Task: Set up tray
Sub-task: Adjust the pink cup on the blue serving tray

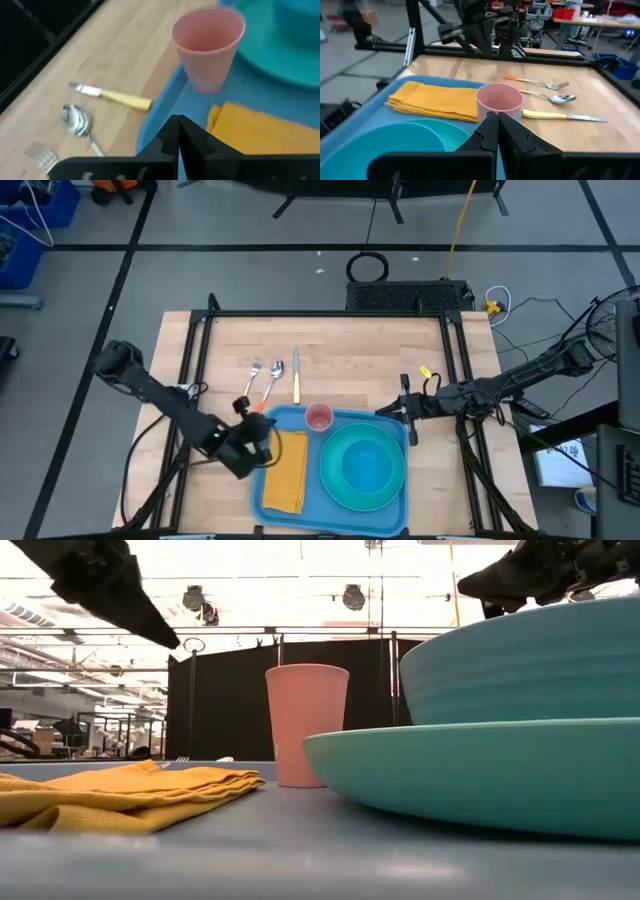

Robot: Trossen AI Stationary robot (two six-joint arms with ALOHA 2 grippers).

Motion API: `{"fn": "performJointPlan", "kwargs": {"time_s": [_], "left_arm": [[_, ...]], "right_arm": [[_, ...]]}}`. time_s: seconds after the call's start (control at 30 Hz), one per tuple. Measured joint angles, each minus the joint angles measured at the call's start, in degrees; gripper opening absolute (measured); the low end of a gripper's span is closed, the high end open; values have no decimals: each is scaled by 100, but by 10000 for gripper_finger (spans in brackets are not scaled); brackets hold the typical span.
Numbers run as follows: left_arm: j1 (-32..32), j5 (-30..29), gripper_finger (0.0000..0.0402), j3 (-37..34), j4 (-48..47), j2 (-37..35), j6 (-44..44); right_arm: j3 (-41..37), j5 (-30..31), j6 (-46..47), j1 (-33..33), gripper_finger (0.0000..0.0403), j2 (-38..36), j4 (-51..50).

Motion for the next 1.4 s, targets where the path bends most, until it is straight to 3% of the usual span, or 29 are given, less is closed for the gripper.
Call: {"fn": "performJointPlan", "kwargs": {"time_s": [0.27, 0.47, 0.73, 0.93, 1.17, 1.4], "left_arm": [[72, -151, 7, -2168, 3215, -915, 781], [423, -149, 9, -3053, 4905, -917, 940], [769, -94, 21, -3138, 5427, -918, 1569], [816, 111, 45, -3136, 5676, -920, 2010], [816, 363, 57, -3136, 5773, -920, 2227], [816, 500, 48, -3136, 5775, -918, 2232]], "right_arm": [[62, -7, 551, -264, 0, 116, -69], [1022, -166, 853, -426, 0, 807, -1107], [3390, -205, 157, -536, 4, 2730, -3456], [5073, -307, -145, -493, 67, 3807, -4579], [6006, -743, -175, -453, 165, 4731, -4935], [6460, -659, -309, -422, 186, 5613, -4855]]}}
